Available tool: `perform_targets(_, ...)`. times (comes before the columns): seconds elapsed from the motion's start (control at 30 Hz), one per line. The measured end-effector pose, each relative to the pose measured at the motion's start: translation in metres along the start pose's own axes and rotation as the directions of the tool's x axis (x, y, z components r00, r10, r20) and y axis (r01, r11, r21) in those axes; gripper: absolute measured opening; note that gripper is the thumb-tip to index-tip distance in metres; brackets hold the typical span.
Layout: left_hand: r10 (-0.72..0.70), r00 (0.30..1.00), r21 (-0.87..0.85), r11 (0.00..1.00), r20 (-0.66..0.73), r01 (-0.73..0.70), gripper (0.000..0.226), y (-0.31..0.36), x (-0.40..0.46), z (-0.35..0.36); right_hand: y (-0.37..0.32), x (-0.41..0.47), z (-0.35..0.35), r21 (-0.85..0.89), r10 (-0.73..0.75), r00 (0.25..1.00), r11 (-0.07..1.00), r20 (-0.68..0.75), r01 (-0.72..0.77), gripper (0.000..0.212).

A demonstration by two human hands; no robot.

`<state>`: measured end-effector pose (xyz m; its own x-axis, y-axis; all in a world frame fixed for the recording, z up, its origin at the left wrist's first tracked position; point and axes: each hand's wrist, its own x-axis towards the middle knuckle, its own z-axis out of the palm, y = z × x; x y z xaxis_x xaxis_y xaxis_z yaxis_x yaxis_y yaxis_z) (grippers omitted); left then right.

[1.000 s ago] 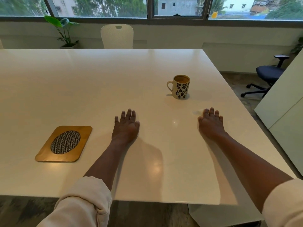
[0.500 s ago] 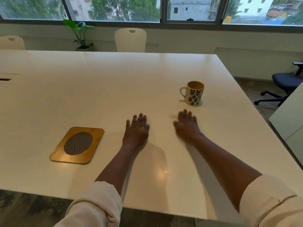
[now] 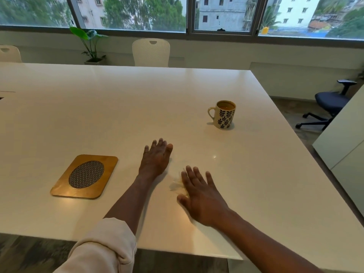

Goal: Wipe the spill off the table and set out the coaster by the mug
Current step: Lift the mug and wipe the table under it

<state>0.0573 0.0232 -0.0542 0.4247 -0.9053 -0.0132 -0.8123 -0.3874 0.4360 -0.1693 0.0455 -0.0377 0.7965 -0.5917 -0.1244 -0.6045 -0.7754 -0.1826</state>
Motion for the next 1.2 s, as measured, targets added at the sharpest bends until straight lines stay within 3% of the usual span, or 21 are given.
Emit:
perform_targets(0.13,-0.009,1.0,0.022,1.0,0.017,0.009,0.061,0.0,0.001,0.001,0.023,-0.014,-0.002,-0.014,0.053,0.998,0.998,-0.02,-0.053,0.069)
perform_targets(0.23,-0.006,1.0,0.048,0.999,0.019,0.005,0.059,-0.001,0.001,0.002,0.052,-0.011,-0.005,0.016,0.174,0.984,0.985,-0.05,-0.173,0.068)
perform_targets(0.43,-0.001,1.0,0.047,0.999,0.008,0.001,0.057,0.0,0.002,0.002,0.153,-0.018,-0.02,0.105,0.546,0.832,0.837,-0.1,-0.537,0.069)
perform_targets(0.63,-0.007,1.0,0.064,0.998,0.019,0.006,0.058,0.003,0.0,0.003,0.168,0.026,-0.035,0.161,0.652,0.754,0.755,-0.079,-0.635,0.093)
perform_targets(0.77,-0.016,0.999,0.053,0.998,0.034,0.014,0.058,0.003,0.0,0.003,0.105,0.062,-0.023,0.159,0.56,0.821,0.826,-0.113,-0.541,0.091)
perform_targets(0.97,-0.02,0.999,-0.042,0.999,0.034,0.021,0.055,0.004,-0.001,-0.003,-0.016,0.067,-0.002,0.118,0.209,0.975,0.973,-0.078,-0.199,0.067)
perform_targets(1.1,-0.003,1.0,-0.066,0.998,0.022,0.005,0.055,0.002,-0.004,-0.005,-0.028,0.009,0.008,0.019,0.043,0.989,0.999,-0.138,-0.041,0.056)
perform_targets(1.2,0.004,1.0,-0.049,0.999,0.022,-0.003,0.055,0.0,-0.002,-0.004,-0.014,-0.032,0.012,0.0,0.038,0.984,0.999,-0.172,-0.039,0.052)
